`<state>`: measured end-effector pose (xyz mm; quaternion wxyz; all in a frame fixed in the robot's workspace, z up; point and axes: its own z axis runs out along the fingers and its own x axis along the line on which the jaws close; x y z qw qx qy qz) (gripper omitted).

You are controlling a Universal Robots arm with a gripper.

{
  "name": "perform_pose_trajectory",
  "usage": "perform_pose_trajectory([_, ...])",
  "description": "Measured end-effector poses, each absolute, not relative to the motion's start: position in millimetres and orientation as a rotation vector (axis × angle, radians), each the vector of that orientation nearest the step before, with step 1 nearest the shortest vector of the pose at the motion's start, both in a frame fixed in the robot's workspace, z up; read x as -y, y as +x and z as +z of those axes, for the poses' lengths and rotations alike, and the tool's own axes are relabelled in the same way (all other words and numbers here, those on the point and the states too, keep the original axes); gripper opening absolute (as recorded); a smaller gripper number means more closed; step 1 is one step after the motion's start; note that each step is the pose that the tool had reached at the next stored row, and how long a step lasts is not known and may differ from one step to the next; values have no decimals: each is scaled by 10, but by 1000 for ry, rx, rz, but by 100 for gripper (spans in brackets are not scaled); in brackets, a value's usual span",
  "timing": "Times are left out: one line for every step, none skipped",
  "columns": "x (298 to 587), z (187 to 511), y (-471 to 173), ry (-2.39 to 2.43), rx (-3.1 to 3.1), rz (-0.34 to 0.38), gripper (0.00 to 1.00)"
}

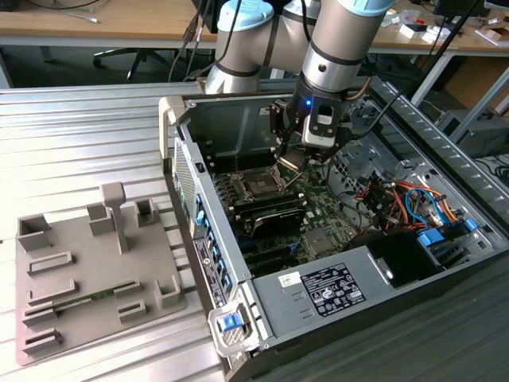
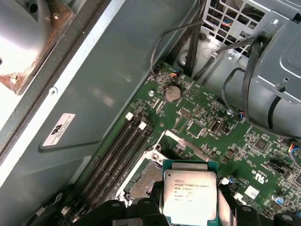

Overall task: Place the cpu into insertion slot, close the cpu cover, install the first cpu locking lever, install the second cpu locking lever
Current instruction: 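Place the cpu into insertion slot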

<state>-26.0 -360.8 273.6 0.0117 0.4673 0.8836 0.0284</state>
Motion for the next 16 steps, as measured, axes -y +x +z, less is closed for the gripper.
perform_pose_trajectory([3608,2736,-260,1459,-2754,89,54])
perform_pose_trajectory([3608,2735,-260,1463,-2752,88,54])
perform_pose_trajectory([3608,2735,-260,1467,-2750,88,54])
perform_pose_trajectory([3608,2735,-260,1469,-2749,88,54])
perform_pose_trajectory([3609,2735,-260,1470,-2748,88,54])
perform_pose_trajectory([3608,2734,-260,1473,-2746,88,54])
perform_pose_trajectory([3608,2734,-260,1474,-2746,88,54])
perform_pose_trajectory([3608,2734,-260,1477,-2744,87,54])
perform_pose_trajectory([3608,2733,-260,1479,-2742,87,54])
perform_pose_trajectory([3608,2733,-260,1481,-2741,87,54])
perform_pose_trajectory([3609,2733,-260,1482,-2741,87,54])
perform_pose_trajectory([3608,2732,-260,1483,-2740,87,54])
perform_pose_trajectory([3608,2732,-260,1485,-2739,87,54])
perform_pose_trajectory([3608,2732,-260,1486,-2739,87,54])
perform_pose_trajectory([3608,2731,-260,1487,-2738,86,54])
perform_pose_trajectory([3608,2731,-260,1488,-2737,86,54])
